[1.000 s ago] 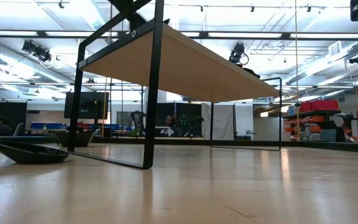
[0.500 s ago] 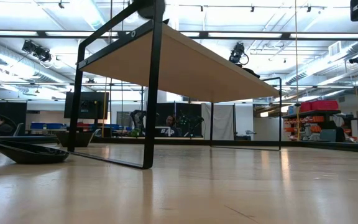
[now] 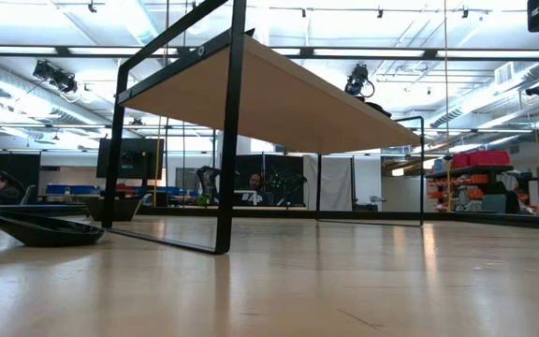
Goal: Pick & Place Mini shaped plates
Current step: Stack the black teardrop shaped plate on top of the black teardrop shaped plate on the shelf
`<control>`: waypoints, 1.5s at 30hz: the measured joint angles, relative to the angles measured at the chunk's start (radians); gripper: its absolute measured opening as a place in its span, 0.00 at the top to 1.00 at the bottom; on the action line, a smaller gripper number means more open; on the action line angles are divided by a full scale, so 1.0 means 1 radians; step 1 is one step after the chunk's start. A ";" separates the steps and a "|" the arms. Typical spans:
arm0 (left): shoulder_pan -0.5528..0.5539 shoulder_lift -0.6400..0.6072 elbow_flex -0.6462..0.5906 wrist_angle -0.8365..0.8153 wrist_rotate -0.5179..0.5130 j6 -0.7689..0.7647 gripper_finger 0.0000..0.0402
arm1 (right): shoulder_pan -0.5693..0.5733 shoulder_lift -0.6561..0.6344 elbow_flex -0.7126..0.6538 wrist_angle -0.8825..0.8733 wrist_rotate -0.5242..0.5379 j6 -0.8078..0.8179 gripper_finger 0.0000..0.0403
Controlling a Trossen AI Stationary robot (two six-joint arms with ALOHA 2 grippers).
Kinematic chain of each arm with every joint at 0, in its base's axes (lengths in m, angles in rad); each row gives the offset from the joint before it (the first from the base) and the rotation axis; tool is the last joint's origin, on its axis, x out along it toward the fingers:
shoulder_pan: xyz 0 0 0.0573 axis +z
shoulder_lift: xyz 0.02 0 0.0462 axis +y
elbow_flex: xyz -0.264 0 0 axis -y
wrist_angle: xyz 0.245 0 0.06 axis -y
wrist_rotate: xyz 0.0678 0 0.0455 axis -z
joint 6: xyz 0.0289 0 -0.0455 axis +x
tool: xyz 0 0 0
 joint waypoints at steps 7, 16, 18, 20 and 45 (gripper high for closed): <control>-0.005 -0.003 0.000 -0.110 -0.072 0.043 1.00 | 0.000 0.000 0.000 0.000 0.000 0.000 0.97; 0.057 -0.096 0.000 -0.277 -0.141 0.283 1.00 | 0.000 0.000 0.000 0.000 0.000 0.000 0.97; 0.087 -0.132 0.000 -0.297 -0.170 0.373 1.00 | 0.000 0.000 0.000 0.000 0.000 0.000 0.97; 0.120 -0.168 0.000 -0.325 -0.194 0.461 1.00 | 0.000 0.000 0.000 0.000 0.000 0.000 0.97; 0.954 -0.174 0.000 -0.370 0.171 1.494 1.00 | 0.000 0.000 0.000 0.000 0.000 0.000 0.97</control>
